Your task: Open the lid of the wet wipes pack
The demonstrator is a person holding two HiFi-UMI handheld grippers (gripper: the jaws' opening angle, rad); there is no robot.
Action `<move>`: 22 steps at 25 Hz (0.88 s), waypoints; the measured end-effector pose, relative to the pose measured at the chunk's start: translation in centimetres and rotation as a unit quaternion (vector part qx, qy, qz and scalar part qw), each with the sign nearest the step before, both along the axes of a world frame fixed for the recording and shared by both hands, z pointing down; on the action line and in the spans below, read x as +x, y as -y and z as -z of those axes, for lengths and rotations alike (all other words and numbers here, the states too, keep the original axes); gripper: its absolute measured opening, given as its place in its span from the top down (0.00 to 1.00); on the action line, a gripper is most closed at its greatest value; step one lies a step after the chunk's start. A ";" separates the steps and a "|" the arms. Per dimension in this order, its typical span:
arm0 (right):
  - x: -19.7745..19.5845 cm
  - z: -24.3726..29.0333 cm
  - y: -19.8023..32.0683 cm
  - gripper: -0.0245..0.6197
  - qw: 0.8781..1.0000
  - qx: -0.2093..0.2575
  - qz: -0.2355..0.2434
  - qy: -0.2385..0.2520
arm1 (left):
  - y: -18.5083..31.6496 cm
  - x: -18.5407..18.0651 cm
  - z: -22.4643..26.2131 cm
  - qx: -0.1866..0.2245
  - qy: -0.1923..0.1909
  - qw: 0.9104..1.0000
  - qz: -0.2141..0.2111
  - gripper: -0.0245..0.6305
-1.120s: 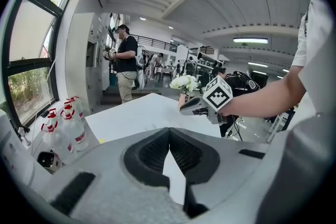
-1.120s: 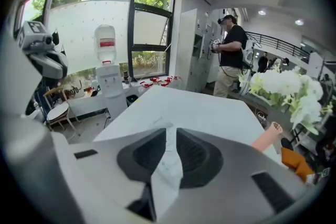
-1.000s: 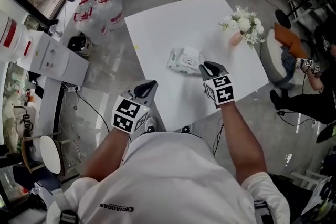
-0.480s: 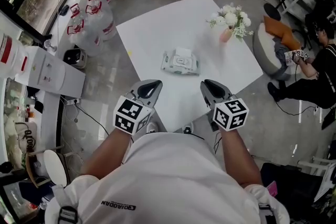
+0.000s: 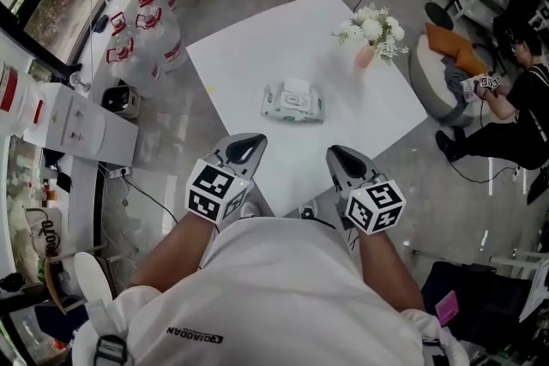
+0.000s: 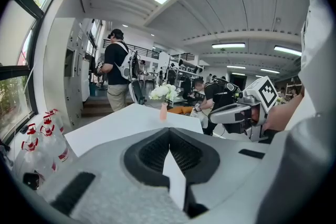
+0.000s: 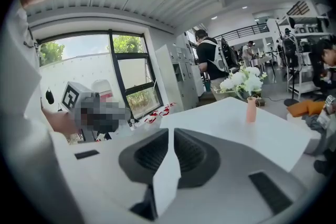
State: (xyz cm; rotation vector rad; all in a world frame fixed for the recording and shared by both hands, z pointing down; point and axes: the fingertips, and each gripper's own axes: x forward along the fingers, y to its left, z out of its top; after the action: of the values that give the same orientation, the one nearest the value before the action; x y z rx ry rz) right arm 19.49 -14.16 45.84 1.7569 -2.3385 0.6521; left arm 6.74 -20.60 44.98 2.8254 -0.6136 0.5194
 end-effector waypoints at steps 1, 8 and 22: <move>-0.1 0.0 0.0 0.90 1.000 0.001 -0.001 0.002 | 0.0 0.0 0.0 0.000 0.000 1.000 0.000 0.95; -0.3 -0.3 -0.2 0.95 1.000 0.005 -0.008 0.006 | -0.5 0.0 0.0 -0.001 0.000 1.000 -0.004 0.95; -0.7 -0.9 -0.2 0.95 1.000 -0.001 -0.001 -0.004 | -0.7 -0.4 0.5 0.005 0.000 1.000 -0.001 0.95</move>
State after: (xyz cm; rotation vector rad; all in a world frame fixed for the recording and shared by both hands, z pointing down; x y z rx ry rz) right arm 18.76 -13.91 46.78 1.7564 -2.3304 0.6465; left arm 6.36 -19.94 44.52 2.8351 -0.6150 0.5191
